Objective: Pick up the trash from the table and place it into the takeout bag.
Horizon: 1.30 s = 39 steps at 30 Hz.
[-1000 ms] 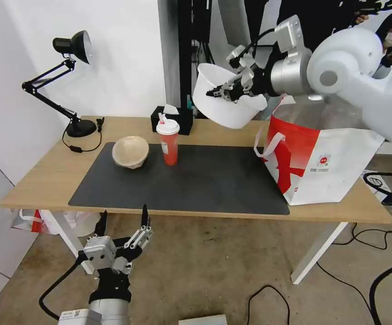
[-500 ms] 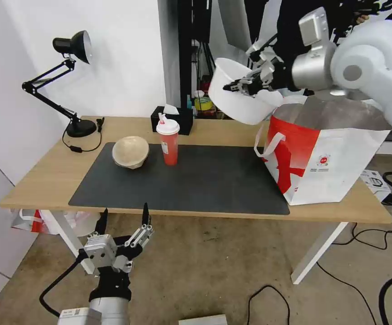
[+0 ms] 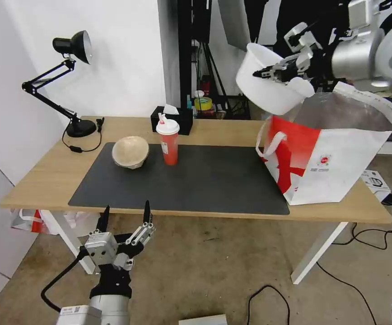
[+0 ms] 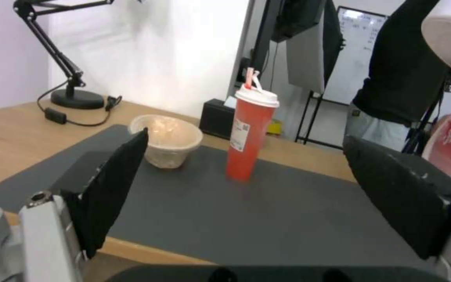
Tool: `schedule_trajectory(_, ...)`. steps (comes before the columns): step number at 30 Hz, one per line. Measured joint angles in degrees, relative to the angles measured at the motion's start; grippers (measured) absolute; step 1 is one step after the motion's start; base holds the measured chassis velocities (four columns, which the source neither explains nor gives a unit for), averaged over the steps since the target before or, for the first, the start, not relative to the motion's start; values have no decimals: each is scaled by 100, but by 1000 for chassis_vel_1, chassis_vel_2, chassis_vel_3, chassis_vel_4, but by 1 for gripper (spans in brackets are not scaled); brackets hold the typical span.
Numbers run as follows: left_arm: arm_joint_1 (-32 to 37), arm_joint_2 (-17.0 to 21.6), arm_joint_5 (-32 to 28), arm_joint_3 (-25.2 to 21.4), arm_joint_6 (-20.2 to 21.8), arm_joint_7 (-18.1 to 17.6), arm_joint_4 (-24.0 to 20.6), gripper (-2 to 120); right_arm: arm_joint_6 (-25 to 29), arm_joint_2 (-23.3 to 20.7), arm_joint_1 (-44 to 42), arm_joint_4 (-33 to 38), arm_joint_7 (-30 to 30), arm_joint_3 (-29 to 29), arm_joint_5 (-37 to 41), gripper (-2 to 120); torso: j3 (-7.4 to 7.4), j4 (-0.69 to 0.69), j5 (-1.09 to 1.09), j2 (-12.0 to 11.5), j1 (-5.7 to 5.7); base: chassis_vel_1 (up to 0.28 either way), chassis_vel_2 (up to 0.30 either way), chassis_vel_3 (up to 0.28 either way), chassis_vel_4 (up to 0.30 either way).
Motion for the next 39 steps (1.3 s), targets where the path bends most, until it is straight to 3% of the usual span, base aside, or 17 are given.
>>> schedule_trajectory(20, -98, 133, -123, 3, 9, -20, 0, 100, 0, -196, -20, -191, -83, 61, -120, 0, 0, 0, 0, 0, 0, 0, 0, 0, 0)
schedule_trajectory(38, -78, 101, -123, -2, 12, -30, 0, 100, 0, -796, -1192, 120, -209, 1015, -374, 0, 0, 0, 0, 0, 1, 0, 0, 0, 0)
schedule_trajectory(39, -49, 106, -106, 11, 12, -27, 0, 100, 0, -912, -1498, 176, -224, 1350, -410, 0, 0, -1, 0, 0, 1, 0, 0, 0, 0)
